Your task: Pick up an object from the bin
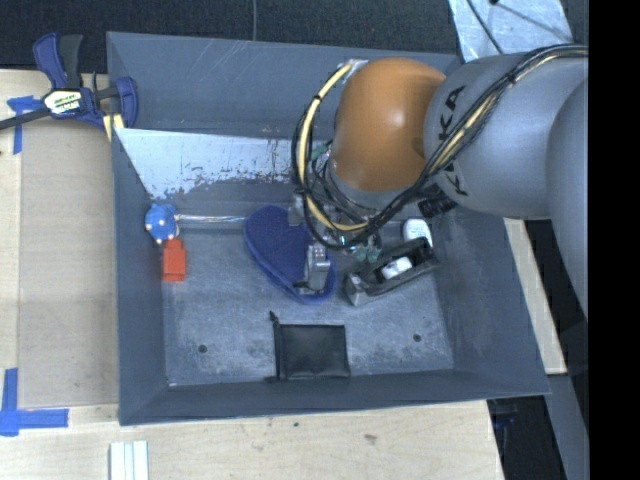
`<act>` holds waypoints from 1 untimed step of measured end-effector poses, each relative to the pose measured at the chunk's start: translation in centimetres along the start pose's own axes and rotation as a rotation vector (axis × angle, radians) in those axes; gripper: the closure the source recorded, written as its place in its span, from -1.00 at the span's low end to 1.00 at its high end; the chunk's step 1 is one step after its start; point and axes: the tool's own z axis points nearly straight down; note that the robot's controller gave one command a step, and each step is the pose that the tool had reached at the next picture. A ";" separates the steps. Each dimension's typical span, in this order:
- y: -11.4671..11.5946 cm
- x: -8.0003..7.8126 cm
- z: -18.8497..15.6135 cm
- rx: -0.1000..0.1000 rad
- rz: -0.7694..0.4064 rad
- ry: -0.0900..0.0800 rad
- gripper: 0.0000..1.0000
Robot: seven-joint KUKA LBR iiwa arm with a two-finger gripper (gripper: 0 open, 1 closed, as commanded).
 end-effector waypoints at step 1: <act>-1.8 1.0 7.8 -0.002 0.176 -0.012 -1.00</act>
Offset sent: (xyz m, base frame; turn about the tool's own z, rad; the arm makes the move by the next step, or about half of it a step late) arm -0.0118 -0.0175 -0.0778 0.1759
